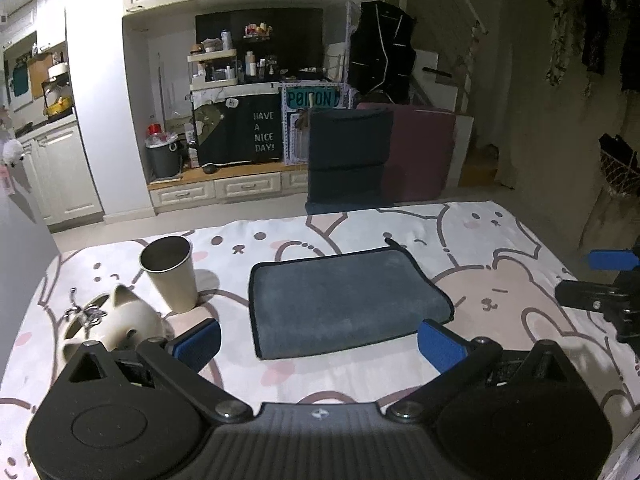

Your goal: Fold towel

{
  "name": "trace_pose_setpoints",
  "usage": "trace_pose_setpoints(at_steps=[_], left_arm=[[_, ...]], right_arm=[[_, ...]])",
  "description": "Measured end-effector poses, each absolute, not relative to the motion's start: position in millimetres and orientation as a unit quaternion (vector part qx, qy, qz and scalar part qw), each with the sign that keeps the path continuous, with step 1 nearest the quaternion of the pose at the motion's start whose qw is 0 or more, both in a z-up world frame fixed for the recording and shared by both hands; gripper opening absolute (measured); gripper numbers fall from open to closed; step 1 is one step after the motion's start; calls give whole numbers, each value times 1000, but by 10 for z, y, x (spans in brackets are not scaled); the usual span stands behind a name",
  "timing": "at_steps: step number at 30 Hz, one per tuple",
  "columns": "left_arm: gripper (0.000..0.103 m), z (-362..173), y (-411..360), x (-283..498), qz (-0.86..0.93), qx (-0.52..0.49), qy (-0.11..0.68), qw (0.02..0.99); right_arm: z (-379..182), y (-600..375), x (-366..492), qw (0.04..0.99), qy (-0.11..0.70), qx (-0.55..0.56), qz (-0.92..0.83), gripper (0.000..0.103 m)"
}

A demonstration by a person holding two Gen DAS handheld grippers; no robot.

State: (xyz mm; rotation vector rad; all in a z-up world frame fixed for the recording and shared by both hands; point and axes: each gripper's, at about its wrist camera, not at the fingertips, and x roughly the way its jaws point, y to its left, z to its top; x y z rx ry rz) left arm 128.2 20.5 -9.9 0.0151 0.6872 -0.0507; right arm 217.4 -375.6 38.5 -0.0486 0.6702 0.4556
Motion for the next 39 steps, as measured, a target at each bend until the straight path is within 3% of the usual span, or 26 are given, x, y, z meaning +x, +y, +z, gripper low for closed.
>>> trace_pose_setpoints(at_steps=[16,39], left_arm=[[103,-41,126,649,-41,25,320,946],[103,-100,113,427,-48,19,325,944]], right_arm=[[469,-3880,1695,915,328,-10,234,103],[486,-3932,1433,913,326,-10,247,103]])
